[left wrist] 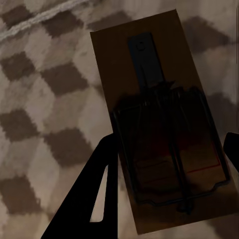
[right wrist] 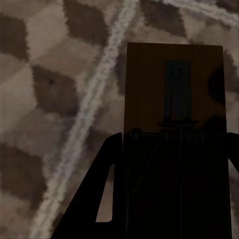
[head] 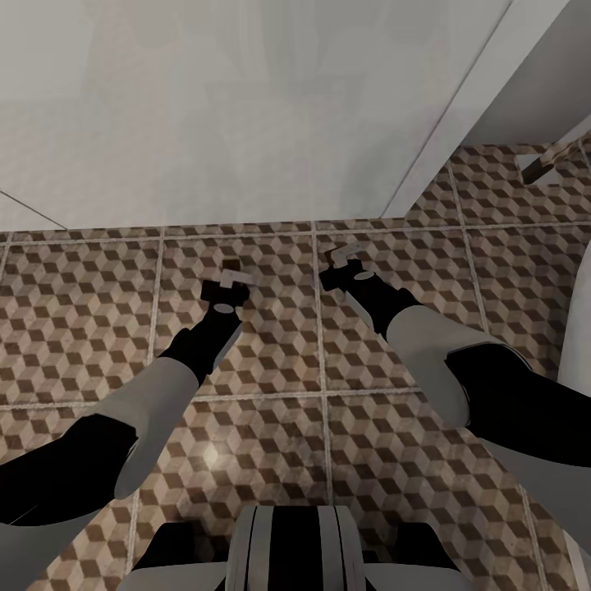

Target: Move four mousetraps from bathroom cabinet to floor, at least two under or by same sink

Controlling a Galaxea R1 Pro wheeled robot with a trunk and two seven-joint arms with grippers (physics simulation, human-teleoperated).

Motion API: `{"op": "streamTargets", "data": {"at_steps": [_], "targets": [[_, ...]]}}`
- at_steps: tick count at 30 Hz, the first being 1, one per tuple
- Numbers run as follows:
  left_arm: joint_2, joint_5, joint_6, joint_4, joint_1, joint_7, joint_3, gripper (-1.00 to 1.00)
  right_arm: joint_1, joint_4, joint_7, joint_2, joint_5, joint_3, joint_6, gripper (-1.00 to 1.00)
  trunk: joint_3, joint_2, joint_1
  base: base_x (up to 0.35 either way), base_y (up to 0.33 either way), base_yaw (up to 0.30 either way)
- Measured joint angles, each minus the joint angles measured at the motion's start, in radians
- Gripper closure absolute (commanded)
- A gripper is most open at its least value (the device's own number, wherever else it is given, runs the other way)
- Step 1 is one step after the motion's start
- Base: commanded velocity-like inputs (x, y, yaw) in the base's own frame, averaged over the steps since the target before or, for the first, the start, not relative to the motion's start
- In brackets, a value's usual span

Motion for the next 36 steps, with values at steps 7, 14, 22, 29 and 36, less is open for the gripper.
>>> {"op": "streamTargets", "data": {"at_steps": [7,14,22,29,36], "targets": [[0.000,-0.002,-0.025,0.002,0.000,0.000,-0.002,1.00,0.000,0.001,0.000,0.000,-0.001,0.000,0.000,1.00,0.000,0.000,0.000,0.000,0.000,0.000],[-0.005,-0.006,-0.088,-0.017,0.000,0.006,-0.008,1.00,0.000,0.003,-0.001,0.000,0.000,-0.001,0.000,1.00,0.000,0.000,0.000,0.000,0.000,0.000],[-0.006,-0.011,-0.102,-0.064,0.000,0.064,-0.014,1.00,0.000,0.003,-0.001,0.000,0.000,0.000,0.000,1.00,0.000,0.000,0.000,0.000,0.000,0.000],[-0.007,-0.010,-0.103,-0.070,0.000,0.083,-0.015,1.00,0.000,0.003,-0.001,0.000,0.000,-0.001,0.000,1.00,0.000,0.000,0.000,0.000,0.000,0.000],[-0.007,-0.010,-0.103,-0.075,0.000,0.085,-0.016,1.00,0.000,0.003,-0.001,0.000,0.000,-0.002,0.000,1.00,-0.004,0.000,0.001,0.000,0.000,0.000]]}}
